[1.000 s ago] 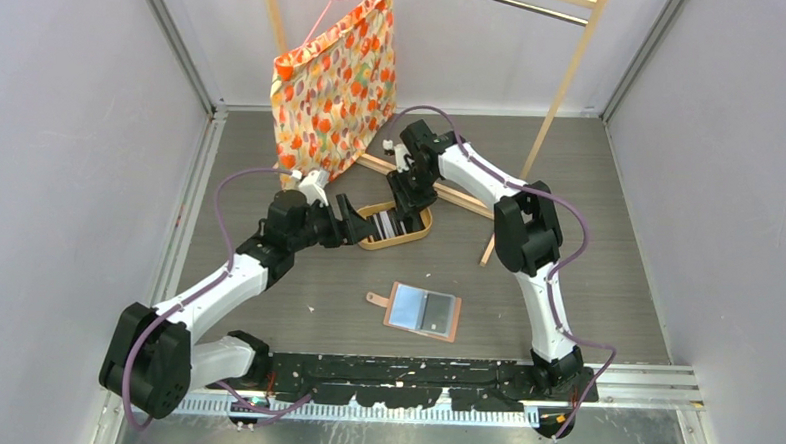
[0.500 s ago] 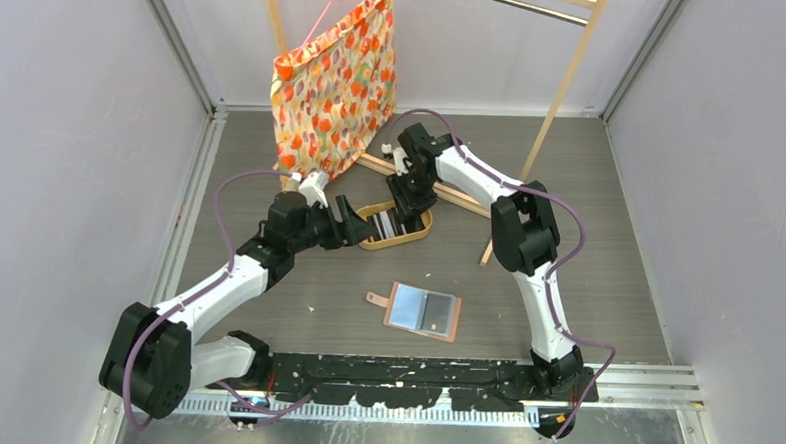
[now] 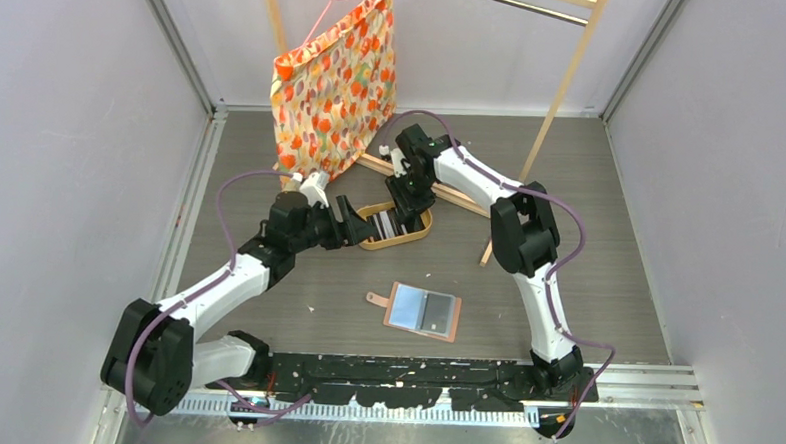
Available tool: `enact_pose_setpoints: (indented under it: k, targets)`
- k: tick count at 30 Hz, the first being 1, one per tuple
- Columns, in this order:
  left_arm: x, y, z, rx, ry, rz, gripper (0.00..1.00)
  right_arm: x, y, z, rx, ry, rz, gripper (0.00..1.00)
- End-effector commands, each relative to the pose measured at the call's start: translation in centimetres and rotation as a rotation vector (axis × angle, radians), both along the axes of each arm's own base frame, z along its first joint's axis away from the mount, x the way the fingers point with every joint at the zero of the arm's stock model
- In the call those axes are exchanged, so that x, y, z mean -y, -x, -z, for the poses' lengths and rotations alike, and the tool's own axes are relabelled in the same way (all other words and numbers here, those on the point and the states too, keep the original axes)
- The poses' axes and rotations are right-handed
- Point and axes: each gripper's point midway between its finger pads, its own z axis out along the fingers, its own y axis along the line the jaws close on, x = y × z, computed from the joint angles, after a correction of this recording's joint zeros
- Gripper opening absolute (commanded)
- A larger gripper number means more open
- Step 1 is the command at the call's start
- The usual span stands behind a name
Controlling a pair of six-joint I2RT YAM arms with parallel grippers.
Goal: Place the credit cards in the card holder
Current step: Pick up the credit card from the storage box.
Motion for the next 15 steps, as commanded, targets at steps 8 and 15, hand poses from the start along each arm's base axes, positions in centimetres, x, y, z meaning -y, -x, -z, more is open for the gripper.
enact_pose_setpoints:
  k: [8, 15]
  targets:
    - [0.9, -0.9, -1.0, 0.028, 0.055, 0.018, 0.70, 0.8, -0.2, -3.7, 0.068, -0.015, -0.001, 0.43]
    - [1.3, -1.6, -0.8, -0.003, 0.090, -0.002, 0.70, 0.9, -0.3, -4.6, 0.074, -0.034, 0.002, 0.43]
